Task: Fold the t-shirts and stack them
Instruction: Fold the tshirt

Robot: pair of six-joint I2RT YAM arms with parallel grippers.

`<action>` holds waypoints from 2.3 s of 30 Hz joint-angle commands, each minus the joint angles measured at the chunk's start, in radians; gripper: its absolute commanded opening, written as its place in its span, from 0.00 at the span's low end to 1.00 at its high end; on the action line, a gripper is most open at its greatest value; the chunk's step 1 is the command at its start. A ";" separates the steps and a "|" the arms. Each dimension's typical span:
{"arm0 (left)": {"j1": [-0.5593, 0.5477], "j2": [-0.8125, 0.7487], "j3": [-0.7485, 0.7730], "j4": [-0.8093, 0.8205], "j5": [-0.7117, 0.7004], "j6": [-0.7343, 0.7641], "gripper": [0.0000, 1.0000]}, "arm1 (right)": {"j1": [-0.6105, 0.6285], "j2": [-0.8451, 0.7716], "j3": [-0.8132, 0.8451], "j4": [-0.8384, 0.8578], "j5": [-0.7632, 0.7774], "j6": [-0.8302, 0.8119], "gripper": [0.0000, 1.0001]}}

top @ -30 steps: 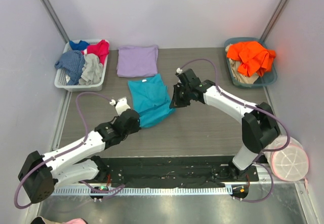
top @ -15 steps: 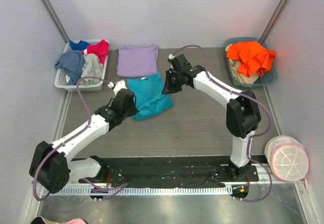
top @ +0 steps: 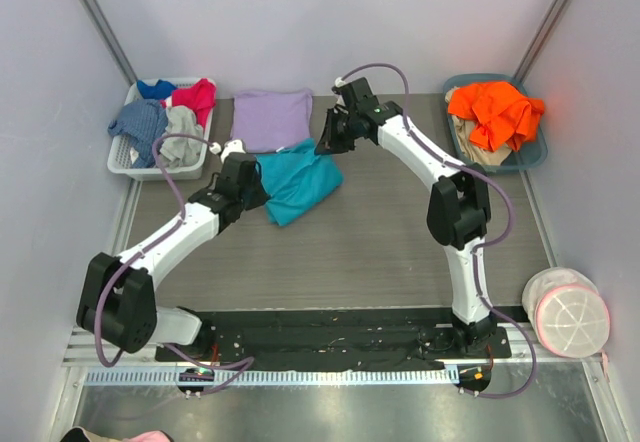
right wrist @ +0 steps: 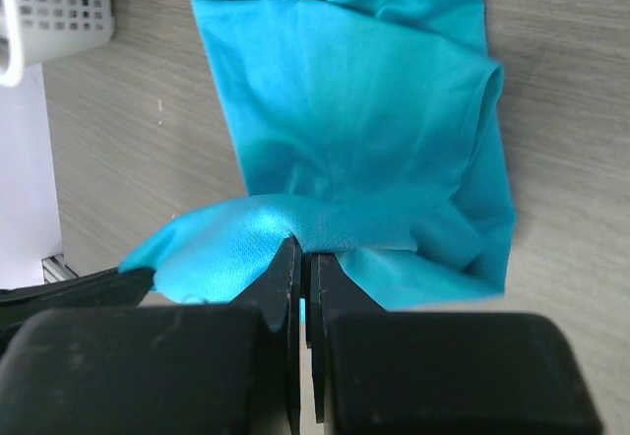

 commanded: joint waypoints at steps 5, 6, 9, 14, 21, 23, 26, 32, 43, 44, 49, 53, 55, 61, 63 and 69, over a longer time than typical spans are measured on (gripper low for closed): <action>0.122 0.061 0.052 0.104 0.091 0.048 0.00 | -0.025 0.145 0.202 -0.022 -0.083 -0.018 0.02; 0.140 0.070 0.063 0.108 0.098 0.048 0.00 | -0.026 0.156 0.214 -0.022 -0.088 -0.016 0.02; 0.162 0.116 0.089 0.133 0.130 0.053 0.00 | -0.032 0.188 0.269 -0.022 -0.102 -0.018 0.02; 0.169 0.205 0.141 0.164 0.170 0.053 0.00 | -0.045 0.240 0.366 -0.003 -0.146 -0.019 0.03; 0.192 0.294 0.230 0.199 0.193 0.050 0.00 | -0.068 0.276 0.380 0.096 -0.198 -0.022 0.03; 0.206 0.318 0.256 0.207 0.196 0.048 0.00 | -0.074 0.290 0.380 0.129 -0.212 -0.019 0.04; 0.224 0.343 0.278 0.220 0.207 0.045 0.00 | -0.083 0.314 0.380 0.174 -0.237 -0.022 0.04; 0.255 0.390 0.288 0.250 0.220 0.031 0.00 | -0.098 0.357 0.380 0.257 -0.278 -0.019 0.05; 0.295 0.461 0.290 0.337 0.249 0.002 0.45 | -0.120 0.444 0.382 0.462 -0.340 0.011 0.69; 0.313 0.464 0.299 0.343 0.244 -0.010 0.55 | -0.143 0.446 0.383 0.479 -0.340 0.023 0.72; 0.364 0.466 0.377 0.343 0.269 -0.018 1.00 | -0.219 0.429 0.334 0.508 -0.352 0.044 0.77; 0.366 0.429 0.384 0.322 0.285 -0.012 1.00 | -0.252 0.315 0.161 0.519 -0.341 0.004 0.77; 0.366 0.394 0.347 0.322 0.311 -0.025 1.00 | -0.253 0.274 0.052 0.524 -0.329 -0.013 0.77; 0.360 0.254 0.152 0.335 0.350 -0.047 1.00 | -0.241 0.145 -0.218 0.586 -0.343 -0.019 0.77; 0.355 0.217 0.095 0.345 0.359 -0.053 1.00 | -0.237 0.116 -0.287 0.603 -0.343 -0.004 0.77; 0.350 0.067 -0.092 0.349 0.385 -0.068 1.00 | -0.218 0.102 -0.384 0.617 -0.343 0.016 0.76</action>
